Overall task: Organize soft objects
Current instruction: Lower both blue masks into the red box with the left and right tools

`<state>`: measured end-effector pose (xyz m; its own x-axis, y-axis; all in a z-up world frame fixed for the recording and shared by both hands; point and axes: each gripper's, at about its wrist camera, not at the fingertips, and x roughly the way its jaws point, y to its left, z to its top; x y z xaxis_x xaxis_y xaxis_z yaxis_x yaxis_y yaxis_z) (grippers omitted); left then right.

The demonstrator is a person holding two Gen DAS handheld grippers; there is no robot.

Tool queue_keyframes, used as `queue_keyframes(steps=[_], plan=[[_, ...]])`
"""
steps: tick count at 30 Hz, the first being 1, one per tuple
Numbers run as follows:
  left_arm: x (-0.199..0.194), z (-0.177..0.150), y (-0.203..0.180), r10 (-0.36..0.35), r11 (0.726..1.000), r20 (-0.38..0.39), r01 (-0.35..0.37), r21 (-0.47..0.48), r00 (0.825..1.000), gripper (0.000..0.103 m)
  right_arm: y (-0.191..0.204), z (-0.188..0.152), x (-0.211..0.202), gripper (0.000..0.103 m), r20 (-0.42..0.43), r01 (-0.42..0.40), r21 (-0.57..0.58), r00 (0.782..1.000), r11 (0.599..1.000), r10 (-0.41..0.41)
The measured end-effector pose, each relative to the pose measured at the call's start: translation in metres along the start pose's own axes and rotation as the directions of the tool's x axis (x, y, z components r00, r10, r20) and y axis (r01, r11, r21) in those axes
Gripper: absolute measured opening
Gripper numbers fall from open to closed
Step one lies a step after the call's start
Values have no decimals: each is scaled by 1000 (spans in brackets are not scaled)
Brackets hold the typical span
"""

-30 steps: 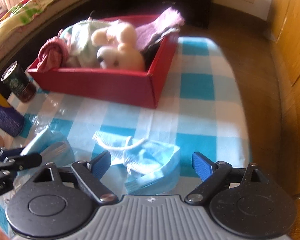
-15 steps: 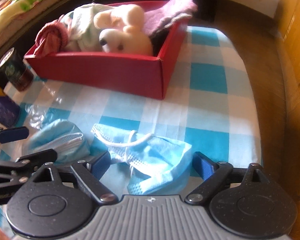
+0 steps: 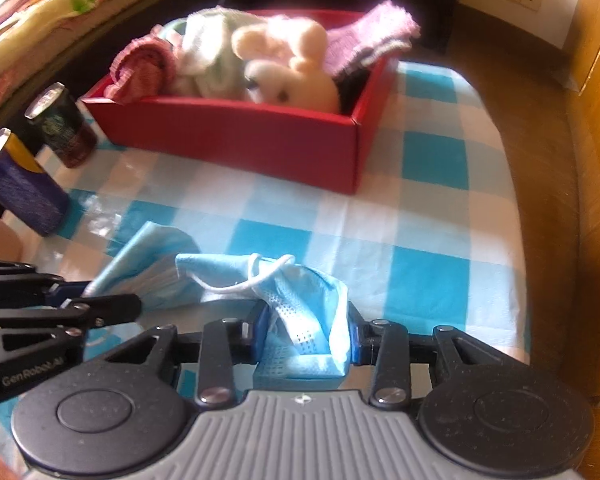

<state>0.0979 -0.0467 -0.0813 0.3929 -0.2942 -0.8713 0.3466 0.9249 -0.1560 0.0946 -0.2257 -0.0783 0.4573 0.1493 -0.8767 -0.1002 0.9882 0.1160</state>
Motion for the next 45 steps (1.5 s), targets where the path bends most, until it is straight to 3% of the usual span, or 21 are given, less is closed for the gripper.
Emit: queue_keyframes(steps=[9, 19, 34, 45], plan=[[-34, 22, 9, -37, 996, 119, 46, -70, 992, 13, -5, 18, -36, 13, 142, -72, 62, 988, 995, 63], [-50, 64, 11, -14, 997, 214, 31, -77, 977, 13, -5, 56, -53, 13, 263, -106, 112, 962, 988, 74], [-19, 119, 3, -14, 999, 270, 25, -40, 963, 14, -22, 102, -42, 13, 335, -105, 145, 941, 984, 50], [24, 152, 15, 59, 997, 258, -43, -69, 964, 14, -30, 140, 2, 13, 330, -41, 145, 944, 989, -9]])
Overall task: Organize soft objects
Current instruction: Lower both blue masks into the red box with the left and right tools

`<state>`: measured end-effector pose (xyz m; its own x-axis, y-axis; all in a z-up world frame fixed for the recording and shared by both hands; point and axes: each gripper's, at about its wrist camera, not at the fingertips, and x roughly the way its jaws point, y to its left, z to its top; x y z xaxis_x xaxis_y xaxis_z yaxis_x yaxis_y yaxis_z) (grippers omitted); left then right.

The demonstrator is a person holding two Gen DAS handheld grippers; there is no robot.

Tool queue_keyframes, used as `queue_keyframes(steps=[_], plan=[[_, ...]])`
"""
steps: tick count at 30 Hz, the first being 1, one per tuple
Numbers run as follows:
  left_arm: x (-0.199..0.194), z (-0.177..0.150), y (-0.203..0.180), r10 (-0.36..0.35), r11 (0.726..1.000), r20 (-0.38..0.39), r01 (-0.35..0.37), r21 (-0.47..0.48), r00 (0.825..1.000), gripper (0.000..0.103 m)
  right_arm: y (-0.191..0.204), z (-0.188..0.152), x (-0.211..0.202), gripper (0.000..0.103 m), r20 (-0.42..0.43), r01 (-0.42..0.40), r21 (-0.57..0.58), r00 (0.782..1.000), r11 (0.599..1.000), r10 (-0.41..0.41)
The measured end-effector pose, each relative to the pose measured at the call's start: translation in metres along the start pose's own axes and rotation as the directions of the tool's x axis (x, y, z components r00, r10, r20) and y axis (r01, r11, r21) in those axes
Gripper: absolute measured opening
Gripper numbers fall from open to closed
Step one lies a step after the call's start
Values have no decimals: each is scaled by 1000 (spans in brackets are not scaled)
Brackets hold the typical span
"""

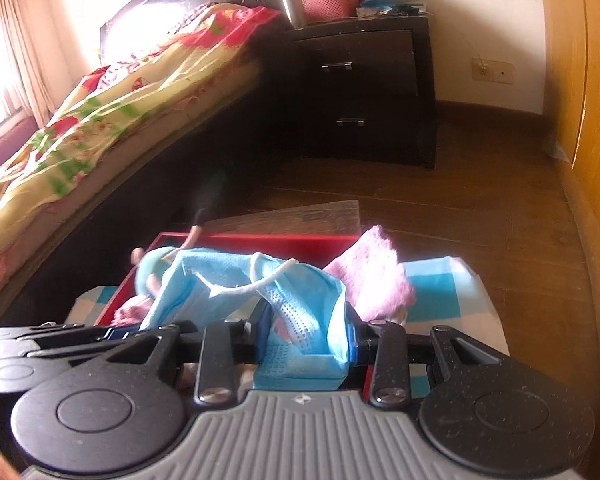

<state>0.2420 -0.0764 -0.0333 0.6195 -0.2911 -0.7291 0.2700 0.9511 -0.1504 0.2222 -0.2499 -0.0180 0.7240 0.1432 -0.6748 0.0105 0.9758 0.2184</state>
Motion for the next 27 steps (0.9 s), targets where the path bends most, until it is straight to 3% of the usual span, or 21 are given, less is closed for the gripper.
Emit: queue_keyframes(steps=[3, 11, 20, 27], plan=[[8, 1, 4, 8, 1000, 5, -8, -17, 1000, 16, 1, 2, 12, 14, 7, 22, -11, 1000, 1000, -22], [3, 5, 12, 32, 999, 45, -30, -45, 998, 52, 0, 5, 21, 38, 3, 37, 6, 999, 999, -37], [-48, 3, 9, 58, 997, 115, -51, -63, 992, 54, 1, -2, -24, 38, 57, 53, 22, 997, 998, -54], [-102, -36, -6, 45, 998, 143, -40, -41, 989, 56, -6, -35, -86, 40, 81, 32, 67, 996, 997, -37]])
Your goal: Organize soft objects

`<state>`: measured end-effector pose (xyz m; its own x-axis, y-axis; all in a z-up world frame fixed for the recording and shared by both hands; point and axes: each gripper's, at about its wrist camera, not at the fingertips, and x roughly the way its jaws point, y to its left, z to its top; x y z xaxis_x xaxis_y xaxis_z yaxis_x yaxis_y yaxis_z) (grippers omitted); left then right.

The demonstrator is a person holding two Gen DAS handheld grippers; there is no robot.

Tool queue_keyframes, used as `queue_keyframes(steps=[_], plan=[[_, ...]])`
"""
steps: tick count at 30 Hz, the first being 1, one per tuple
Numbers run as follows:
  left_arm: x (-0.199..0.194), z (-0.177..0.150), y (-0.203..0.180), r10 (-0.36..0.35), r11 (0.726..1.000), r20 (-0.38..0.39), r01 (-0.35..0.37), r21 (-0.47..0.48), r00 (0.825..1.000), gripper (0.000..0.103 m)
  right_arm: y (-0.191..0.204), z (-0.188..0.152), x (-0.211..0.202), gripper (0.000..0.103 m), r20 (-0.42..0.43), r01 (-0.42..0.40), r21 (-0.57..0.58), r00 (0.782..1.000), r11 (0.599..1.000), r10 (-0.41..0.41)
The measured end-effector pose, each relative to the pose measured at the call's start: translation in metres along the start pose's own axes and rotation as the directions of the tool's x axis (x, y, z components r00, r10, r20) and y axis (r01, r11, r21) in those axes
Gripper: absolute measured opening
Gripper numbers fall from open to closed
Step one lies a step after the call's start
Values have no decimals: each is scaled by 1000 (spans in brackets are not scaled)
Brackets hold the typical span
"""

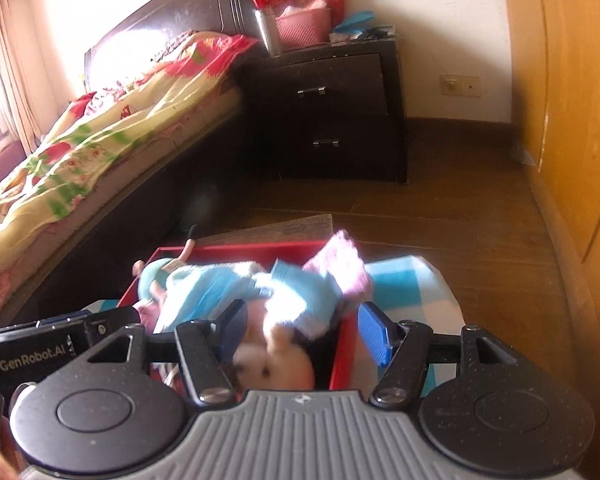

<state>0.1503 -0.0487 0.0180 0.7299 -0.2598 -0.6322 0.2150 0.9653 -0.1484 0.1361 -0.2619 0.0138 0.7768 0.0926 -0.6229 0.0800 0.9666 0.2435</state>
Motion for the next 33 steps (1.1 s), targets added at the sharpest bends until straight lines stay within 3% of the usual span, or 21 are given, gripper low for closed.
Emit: queue_keyframes(steps=[4, 12, 17, 22, 33], plan=[[-35, -25, -9, -18, 1000, 17, 18, 19, 1000, 64, -3, -27, -38, 42, 14, -4, 21, 1000, 1000, 4], [-70, -52, -4, -23, 1000, 26, 23, 14, 999, 68, 5, -71, -85, 43, 44, 20, -5, 999, 1000, -20], [-72, -60, 2, -13, 1000, 34, 12, 7, 999, 71, 13, -78, -99, 44, 88, -1, -25, 996, 1000, 3], [-62, -65, 9, -2, 1000, 12, 2, -7, 1000, 72, 26, -79, -103, 44, 162, 37, -95, 987, 995, -21], [-57, -72, 14, 11, 999, -8, -11, -39, 1000, 74, 37, -84, -98, 45, 161, 36, -147, 987, 989, -12]])
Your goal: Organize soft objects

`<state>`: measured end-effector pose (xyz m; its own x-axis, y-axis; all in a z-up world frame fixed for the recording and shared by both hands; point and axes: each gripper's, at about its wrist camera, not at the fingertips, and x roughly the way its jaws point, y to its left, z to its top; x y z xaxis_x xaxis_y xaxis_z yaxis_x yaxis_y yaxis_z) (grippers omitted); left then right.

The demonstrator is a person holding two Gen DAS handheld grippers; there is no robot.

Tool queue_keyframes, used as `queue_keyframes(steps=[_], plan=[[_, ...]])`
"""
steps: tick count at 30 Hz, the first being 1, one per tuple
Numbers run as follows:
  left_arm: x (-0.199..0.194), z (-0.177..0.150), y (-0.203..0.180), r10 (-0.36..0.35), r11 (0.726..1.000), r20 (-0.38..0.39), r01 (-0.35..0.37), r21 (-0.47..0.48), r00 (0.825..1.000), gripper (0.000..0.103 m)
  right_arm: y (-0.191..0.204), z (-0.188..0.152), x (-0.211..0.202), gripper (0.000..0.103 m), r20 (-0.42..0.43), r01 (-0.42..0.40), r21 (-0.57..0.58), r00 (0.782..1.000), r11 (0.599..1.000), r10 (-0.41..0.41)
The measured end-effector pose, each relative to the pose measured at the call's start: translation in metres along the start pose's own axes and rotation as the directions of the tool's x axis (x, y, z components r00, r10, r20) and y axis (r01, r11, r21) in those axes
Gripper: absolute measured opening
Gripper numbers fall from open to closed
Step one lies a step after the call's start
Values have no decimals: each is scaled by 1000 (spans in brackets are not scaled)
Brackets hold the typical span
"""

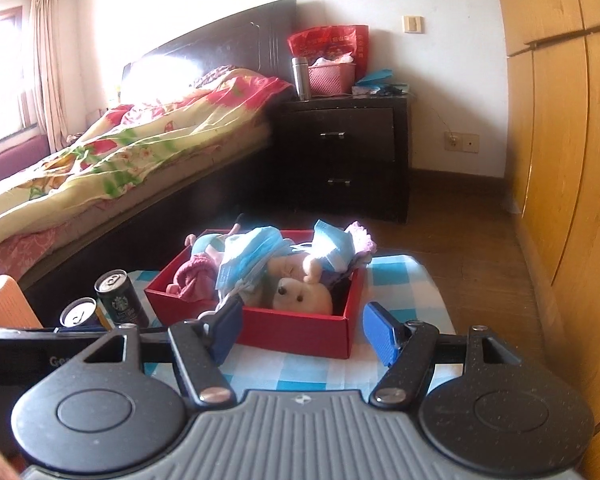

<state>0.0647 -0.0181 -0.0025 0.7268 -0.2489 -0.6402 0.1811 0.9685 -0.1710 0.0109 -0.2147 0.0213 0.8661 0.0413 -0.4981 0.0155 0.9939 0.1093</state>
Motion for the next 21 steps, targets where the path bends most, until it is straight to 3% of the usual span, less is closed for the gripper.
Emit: queue_keyframes(steps=[21], plan=[[3, -3, -4, 50, 998, -16, -50, 25, 999, 75, 6, -5, 4, 46, -5, 14, -37, 1000, 999, -15]])
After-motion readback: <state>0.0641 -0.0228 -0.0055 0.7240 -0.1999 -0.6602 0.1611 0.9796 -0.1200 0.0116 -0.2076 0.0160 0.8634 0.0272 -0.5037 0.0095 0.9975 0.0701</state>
